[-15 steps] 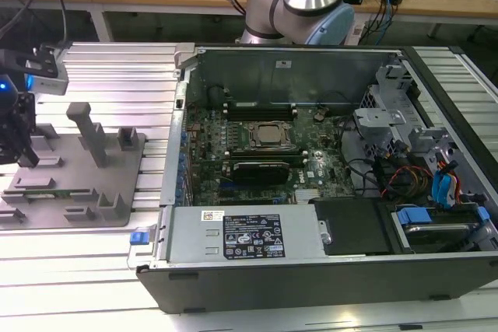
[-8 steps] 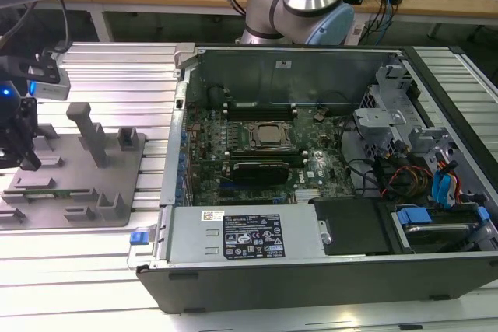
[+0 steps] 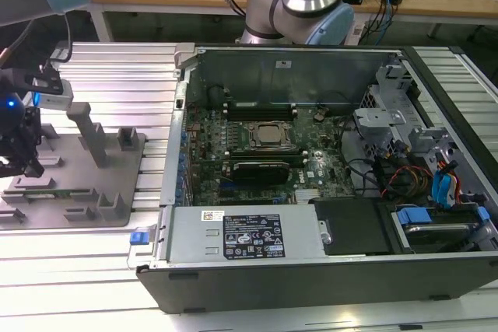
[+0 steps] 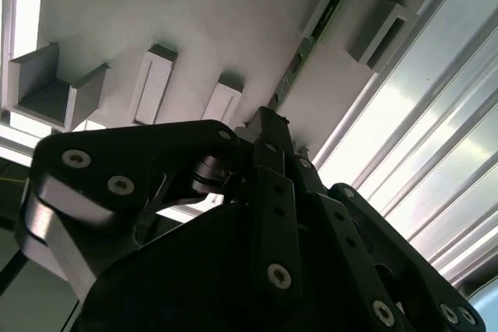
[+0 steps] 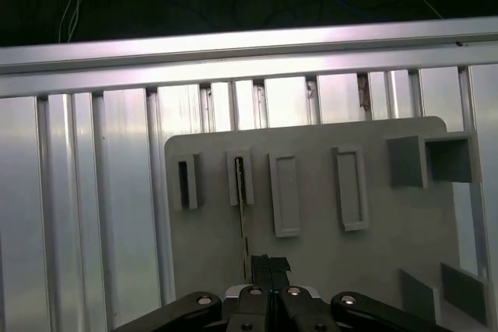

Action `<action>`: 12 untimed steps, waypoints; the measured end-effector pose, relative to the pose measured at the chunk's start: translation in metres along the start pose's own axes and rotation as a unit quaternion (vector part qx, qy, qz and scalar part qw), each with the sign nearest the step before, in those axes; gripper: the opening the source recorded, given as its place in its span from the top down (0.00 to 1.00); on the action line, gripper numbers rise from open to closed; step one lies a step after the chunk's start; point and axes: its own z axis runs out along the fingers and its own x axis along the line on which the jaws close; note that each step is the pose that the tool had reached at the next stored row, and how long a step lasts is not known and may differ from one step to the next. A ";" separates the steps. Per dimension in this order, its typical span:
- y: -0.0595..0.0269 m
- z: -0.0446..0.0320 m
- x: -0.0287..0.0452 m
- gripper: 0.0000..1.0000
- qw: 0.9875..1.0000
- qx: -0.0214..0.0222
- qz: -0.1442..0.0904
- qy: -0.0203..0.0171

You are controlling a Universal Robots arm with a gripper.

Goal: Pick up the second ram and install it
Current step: 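Pick up the second ram and move it above second insertion slot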

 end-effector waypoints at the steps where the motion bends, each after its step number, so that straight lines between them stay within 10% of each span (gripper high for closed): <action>1: 0.0001 0.0010 0.0000 0.92 1.000 0.000 0.000 0.000; 12: 0.0006 0.0173 0.0040 0.92 1.000 0.000 -0.007 0.000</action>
